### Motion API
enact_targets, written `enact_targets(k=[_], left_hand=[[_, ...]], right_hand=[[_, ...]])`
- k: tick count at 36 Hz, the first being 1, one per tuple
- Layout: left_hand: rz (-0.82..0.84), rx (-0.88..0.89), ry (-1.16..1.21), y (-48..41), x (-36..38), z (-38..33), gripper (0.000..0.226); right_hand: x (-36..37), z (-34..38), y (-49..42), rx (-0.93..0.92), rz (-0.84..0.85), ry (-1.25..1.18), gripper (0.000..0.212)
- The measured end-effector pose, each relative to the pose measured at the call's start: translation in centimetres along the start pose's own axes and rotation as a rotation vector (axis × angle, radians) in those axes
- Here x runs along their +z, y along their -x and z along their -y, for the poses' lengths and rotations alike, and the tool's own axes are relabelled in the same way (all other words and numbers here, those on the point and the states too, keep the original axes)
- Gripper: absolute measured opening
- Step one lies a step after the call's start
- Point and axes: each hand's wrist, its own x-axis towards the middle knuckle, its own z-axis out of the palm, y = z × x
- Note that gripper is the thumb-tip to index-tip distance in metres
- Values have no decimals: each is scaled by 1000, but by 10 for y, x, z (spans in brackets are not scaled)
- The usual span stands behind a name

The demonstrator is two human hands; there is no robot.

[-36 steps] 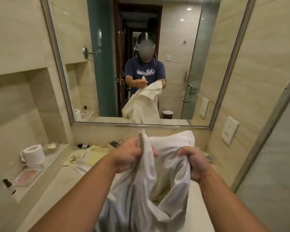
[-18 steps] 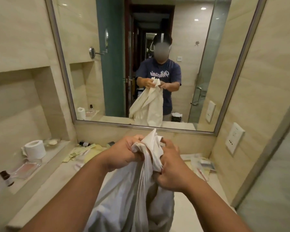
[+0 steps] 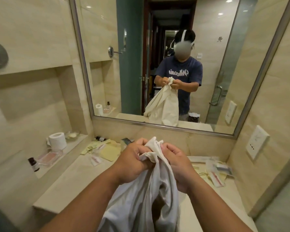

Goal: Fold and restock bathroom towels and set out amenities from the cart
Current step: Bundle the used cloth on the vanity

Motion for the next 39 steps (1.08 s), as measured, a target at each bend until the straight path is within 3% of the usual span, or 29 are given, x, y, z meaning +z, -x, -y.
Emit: enact_targets(k=[5, 10, 16, 21, 26, 31, 33, 36, 39], left_hand=[[-44, 13, 28, 1, -13, 2, 11], [-87, 34, 158, 1, -23, 1, 27], [-150, -6, 264, 0, -26, -9, 36], [-116, -158, 272, -9, -28, -8, 80], [-23, -149, 126, -18, -35, -17, 33], [-19, -178, 172, -19, -41, -19, 58], [10, -167, 180, -18, -41, -19, 57], [38, -132, 184, -17, -37, -22, 58], [-15, -103, 219, -16, -33, -26, 80]], right_hand=[[2, 4, 1, -76, 26, 29, 26], [-1, 9, 3, -160, 91, 99, 24], [12, 13, 3, -166, 144, 72, 16], [29, 13, 6, -181, 186, 48, 22], [27, 20, 11, -198, 206, 381, 55], [15, 26, 10, -167, 96, 361, 49], [12, 26, 7, -176, 35, 320, 50], [12, 23, 0, -261, -72, 328, 42], [13, 20, -5, -370, -174, 342, 31]])
